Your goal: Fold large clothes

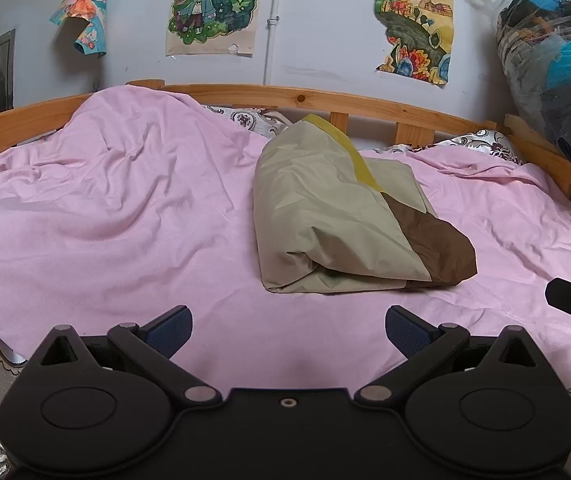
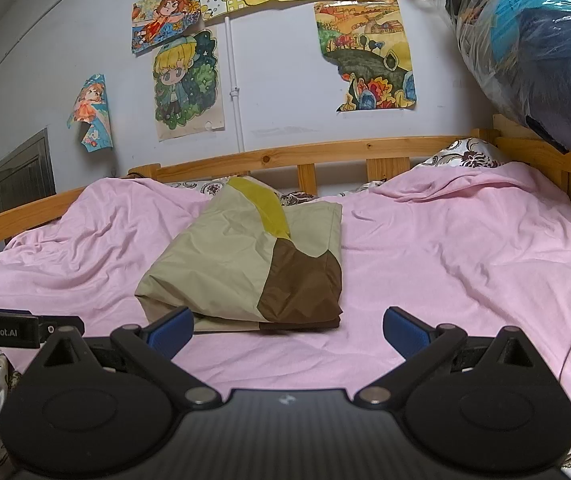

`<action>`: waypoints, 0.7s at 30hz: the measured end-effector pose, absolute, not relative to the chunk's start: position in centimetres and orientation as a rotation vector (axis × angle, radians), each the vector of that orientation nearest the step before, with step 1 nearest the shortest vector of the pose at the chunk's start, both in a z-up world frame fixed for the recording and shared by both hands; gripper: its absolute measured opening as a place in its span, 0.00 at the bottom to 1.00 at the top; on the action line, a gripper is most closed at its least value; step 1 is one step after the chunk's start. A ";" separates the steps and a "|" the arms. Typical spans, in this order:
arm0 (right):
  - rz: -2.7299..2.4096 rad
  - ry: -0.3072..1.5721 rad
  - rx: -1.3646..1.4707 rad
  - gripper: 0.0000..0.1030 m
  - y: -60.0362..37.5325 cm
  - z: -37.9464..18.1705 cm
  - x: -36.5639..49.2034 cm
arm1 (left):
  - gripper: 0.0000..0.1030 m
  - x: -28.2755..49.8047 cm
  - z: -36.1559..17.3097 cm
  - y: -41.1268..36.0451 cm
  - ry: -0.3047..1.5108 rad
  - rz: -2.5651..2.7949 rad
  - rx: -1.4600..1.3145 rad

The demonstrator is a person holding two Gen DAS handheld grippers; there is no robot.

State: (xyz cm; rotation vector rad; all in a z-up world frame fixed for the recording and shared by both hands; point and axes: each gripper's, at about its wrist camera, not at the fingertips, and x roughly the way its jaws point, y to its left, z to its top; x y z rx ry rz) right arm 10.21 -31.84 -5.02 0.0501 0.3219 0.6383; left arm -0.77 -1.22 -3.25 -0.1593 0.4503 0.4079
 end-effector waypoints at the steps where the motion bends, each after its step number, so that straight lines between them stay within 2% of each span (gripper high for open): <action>1: 0.638 0.322 0.050 1.00 -31.8 -5.0 10.2 | 0.99 -0.7 -3.3 -1.2 0.465 0.404 -0.157; 6: 0.638 0.323 0.050 1.00 -31.8 -5.0 10.2 | 0.99 0.2 -3.5 -1.8 0.573 0.454 -0.074; 21: 0.637 0.325 0.051 1.00 -31.8 -4.9 10.2 | 0.99 0.1 -3.3 -2.6 0.577 0.475 -0.022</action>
